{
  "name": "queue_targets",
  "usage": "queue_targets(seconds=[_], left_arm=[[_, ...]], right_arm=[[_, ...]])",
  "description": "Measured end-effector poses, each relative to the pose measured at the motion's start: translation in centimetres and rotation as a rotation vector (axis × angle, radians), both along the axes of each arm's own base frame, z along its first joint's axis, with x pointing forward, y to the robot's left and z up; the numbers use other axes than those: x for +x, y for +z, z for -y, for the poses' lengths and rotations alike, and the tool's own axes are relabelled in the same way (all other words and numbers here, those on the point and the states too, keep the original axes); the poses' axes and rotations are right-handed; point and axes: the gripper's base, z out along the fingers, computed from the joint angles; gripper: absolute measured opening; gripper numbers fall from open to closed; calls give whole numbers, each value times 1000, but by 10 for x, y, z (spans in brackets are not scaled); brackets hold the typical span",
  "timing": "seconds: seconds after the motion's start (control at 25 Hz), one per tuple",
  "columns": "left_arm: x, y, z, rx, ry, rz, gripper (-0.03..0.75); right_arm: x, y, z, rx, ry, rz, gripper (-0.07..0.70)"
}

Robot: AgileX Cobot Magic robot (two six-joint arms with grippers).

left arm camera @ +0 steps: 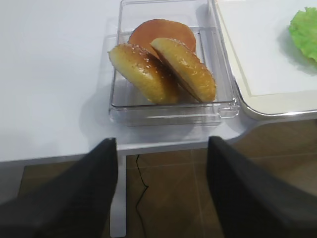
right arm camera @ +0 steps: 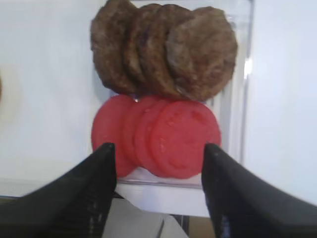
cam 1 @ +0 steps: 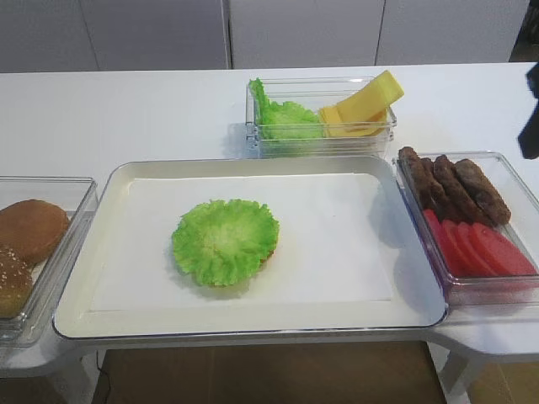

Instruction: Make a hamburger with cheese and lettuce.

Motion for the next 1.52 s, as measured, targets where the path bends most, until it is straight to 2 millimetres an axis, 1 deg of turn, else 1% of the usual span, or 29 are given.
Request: queue_targets(seconds=[0.08,0.36,0.64,0.8,0.92,1.16,1.36,1.52], left_arm=[[0,0,0,0,0,0,422],[0,0,0,0,0,0,422],[0,0,0,0,0,0,422],[0,0,0,0,0,0,422],[0,0,0,0,0,0,422],[0,0,0,0,0,0,422],[0,0,0,0,0,0,422],[0,0,0,0,0,0,422]], right_arm=[[-12,9,6,-31,-12,19,433],[-62,38,15,-50,-39,106,433],[-101,56,20,-34,-44,221,433],[-133,62,24,-10,-63,312,433],[-157,55,26,11,-74,355,433],[-203,24,29,55,-68,425,433],[-232,-1,32,82,-62,500,433],[-248,-20,35,70,-64,557,433]])
